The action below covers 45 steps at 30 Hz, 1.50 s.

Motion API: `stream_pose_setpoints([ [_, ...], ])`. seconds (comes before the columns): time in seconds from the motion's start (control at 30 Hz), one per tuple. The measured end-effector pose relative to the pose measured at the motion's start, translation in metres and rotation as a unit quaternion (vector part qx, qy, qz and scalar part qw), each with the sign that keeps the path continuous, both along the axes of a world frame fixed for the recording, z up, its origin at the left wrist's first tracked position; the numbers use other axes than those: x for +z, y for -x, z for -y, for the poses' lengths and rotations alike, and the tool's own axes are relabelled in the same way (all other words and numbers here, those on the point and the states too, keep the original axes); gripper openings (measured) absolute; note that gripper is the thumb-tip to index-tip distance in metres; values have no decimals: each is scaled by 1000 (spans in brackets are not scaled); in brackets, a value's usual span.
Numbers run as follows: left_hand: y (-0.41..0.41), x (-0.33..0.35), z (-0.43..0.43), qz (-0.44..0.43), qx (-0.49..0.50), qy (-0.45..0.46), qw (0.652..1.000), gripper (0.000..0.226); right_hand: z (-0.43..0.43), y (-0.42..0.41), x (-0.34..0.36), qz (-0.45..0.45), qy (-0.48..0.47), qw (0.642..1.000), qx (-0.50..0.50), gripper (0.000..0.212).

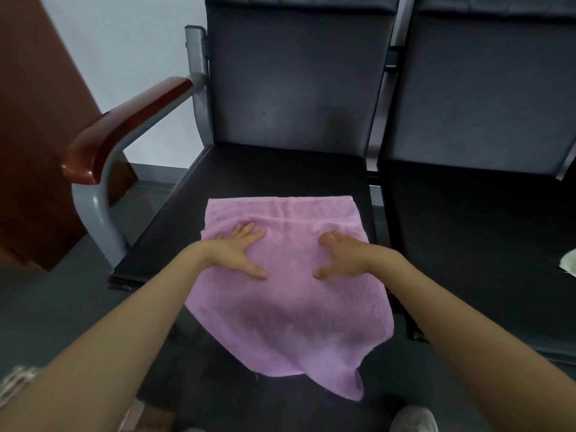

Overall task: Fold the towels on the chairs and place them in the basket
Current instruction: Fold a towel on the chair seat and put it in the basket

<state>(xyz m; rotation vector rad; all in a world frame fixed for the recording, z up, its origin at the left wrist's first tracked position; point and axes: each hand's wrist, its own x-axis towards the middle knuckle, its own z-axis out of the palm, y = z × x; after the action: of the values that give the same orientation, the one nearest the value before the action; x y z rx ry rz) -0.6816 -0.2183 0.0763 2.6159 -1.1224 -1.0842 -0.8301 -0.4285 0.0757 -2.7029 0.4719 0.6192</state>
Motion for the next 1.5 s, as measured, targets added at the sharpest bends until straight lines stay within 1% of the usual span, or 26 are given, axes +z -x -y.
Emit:
stream_pose_setpoints([
  [0.1,-33,5,22,-32,9,25,999,95,24,-27,4,11,-19,1000,0,76],
  [0.2,-65,-3,53,31,10,50,998,86,47,-53,0,21,-5,1000,-3,70],
  [0.27,-81,-14,79,159,32,70,984,78,61,-73,-3,20,26,999,-9,65],
  [0.33,-83,-17,103,340,79,71,934,68,73,-93,-6,45,90,994,-32,58],
  [0.37,-79,-15,114,396,95,75,910,62,76,-102,-7,68,150,985,-45,53],
  [0.4,-75,-15,123,416,103,89,899,57,76,-110,-9,97,219,970,-53,48],
  [0.43,-70,-16,130,405,111,110,901,51,74,-115,-11,121,272,953,-58,44],
  [0.47,-68,-20,133,377,121,132,909,45,72,-120,-14,144,291,944,-66,42],
  [0.57,-64,-26,120,286,140,182,931,25,64,-125,-20,181,225,952,-105,45],
  [0.63,-63,-20,96,192,141,211,948,25,66,-122,-19,186,168,963,-102,47],
  [0.67,-62,-16,83,153,118,203,960,26,68,-118,-18,176,110,974,-96,50],
  [0.73,-55,-7,58,132,40,130,982,39,68,-105,-16,121,28,991,-56,61],
  [0.77,-50,-5,47,145,8,92,985,53,66,-96,-15,101,33,994,-31,66],
  [0.83,-37,-5,29,178,-13,61,982,71,63,-76,-13,127,74,989,-4,70],
  [0.9,-25,-6,17,162,-22,47,985,84,54,-55,-10,186,110,976,33,62],
  [1.0,-18,-2,7,61,-11,-1,998,120,33,-26,-9,220,116,962,117,35],
  [1.03,-21,-1,7,45,-20,-21,999,122,27,-17,-11,211,103,963,131,36],
  [1.07,-25,1,8,39,-33,-40,998,118,23,-12,-10,184,84,970,133,43],
  [1.17,-41,6,16,19,-52,-62,997,107,29,-12,1,44,23,993,109,73],
  [1.23,-54,7,27,17,-49,-58,997,103,42,-25,7,-26,-2,995,96,84],
  [1.27,-62,6,35,40,-36,-54,997,100,49,-35,7,-29,-1,996,88,83],
  [1.3,-70,3,46,91,-15,-47,995,95,57,-48,5,-7,19,997,74,78],
  [1.33,-77,1,58,167,14,-35,985,88,63,-60,3,40,60,996,53,70],
  [1.4,-76,1,84,339,64,10,939,67,68,-80,-1,148,179,973,5,54],
  [1.43,-72,4,95,393,78,50,915,59,66,-87,-2,185,210,960,-14,51],
  [1.5,-60,8,108,415,92,145,894,49,54,-90,-7,230,192,954,-20,48],
])
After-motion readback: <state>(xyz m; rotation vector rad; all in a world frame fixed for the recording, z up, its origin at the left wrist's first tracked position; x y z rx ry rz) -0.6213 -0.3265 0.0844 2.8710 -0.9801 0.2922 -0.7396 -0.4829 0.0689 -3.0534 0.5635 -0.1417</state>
